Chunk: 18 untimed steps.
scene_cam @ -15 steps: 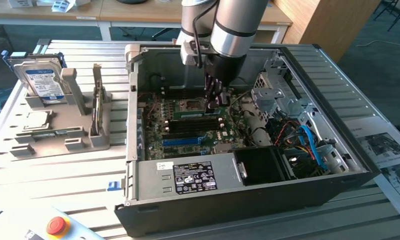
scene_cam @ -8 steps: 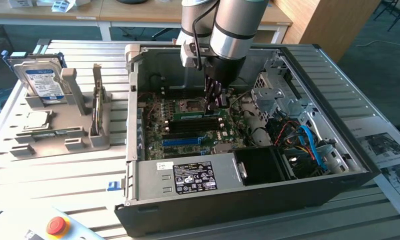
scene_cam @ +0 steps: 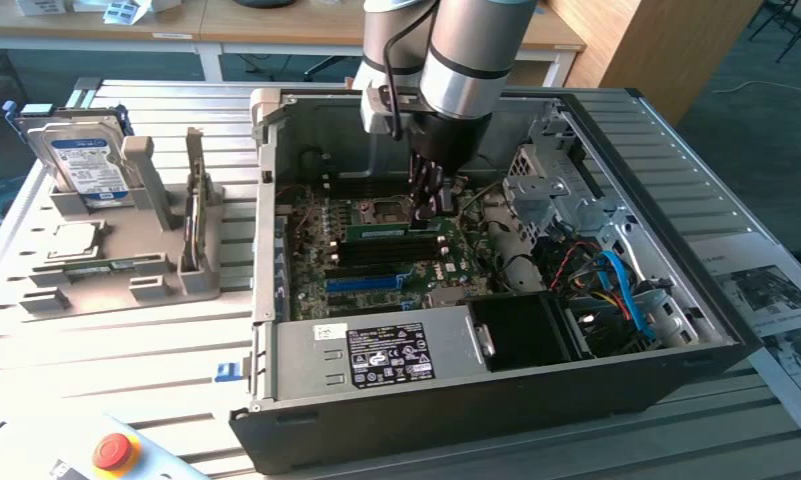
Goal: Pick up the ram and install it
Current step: 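Insert the ram into the slot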
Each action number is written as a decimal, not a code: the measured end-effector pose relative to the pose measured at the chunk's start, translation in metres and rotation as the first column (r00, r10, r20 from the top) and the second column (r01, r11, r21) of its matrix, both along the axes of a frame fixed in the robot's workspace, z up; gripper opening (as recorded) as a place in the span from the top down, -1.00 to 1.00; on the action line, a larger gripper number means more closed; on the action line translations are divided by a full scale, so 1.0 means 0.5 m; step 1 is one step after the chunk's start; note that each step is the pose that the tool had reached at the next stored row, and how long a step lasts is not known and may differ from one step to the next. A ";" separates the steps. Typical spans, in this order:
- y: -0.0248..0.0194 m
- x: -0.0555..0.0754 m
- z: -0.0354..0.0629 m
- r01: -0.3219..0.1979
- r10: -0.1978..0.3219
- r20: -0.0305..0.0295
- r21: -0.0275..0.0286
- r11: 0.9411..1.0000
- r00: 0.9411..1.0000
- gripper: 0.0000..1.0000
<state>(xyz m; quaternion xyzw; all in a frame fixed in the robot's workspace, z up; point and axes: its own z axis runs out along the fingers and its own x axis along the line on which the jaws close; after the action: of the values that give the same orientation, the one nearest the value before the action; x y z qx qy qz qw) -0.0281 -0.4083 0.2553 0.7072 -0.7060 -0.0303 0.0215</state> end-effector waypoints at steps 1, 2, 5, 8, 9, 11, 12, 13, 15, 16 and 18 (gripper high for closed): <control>0.0000 0.000 0.000 0.005 -0.005 0.000 0.000 1.000 1.000 0.76; 0.0001 0.000 0.000 0.011 -0.011 0.000 0.000 1.000 1.000 0.76; 0.0002 0.000 0.000 0.015 -0.015 0.000 0.000 1.000 1.000 0.76; 0.0000 0.000 -0.003 0.016 -0.016 0.000 0.000 1.000 1.000 0.76; 0.0001 0.000 -0.004 0.016 -0.016 0.000 0.000 1.000 1.000 0.76; 0.0001 0.000 -0.008 0.015 -0.015 0.000 0.000 1.000 1.000 0.76; 0.0001 -0.001 -0.010 0.016 -0.016 0.000 0.000 1.000 1.000 0.76; 0.0000 -0.001 -0.011 0.016 -0.016 0.000 0.000 1.000 1.000 0.76; 0.0000 -0.001 -0.011 0.016 -0.016 0.000 0.000 1.000 1.000 0.76; 0.0000 -0.001 -0.011 0.016 -0.016 0.000 0.000 1.000 1.000 0.76; -0.0010 -0.001 -0.011 0.016 -0.016 0.000 0.000 1.000 1.000 0.76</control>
<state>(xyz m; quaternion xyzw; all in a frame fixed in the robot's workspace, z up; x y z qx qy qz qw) -0.0287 -0.4088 0.2498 0.7017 -0.7115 -0.0304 0.0210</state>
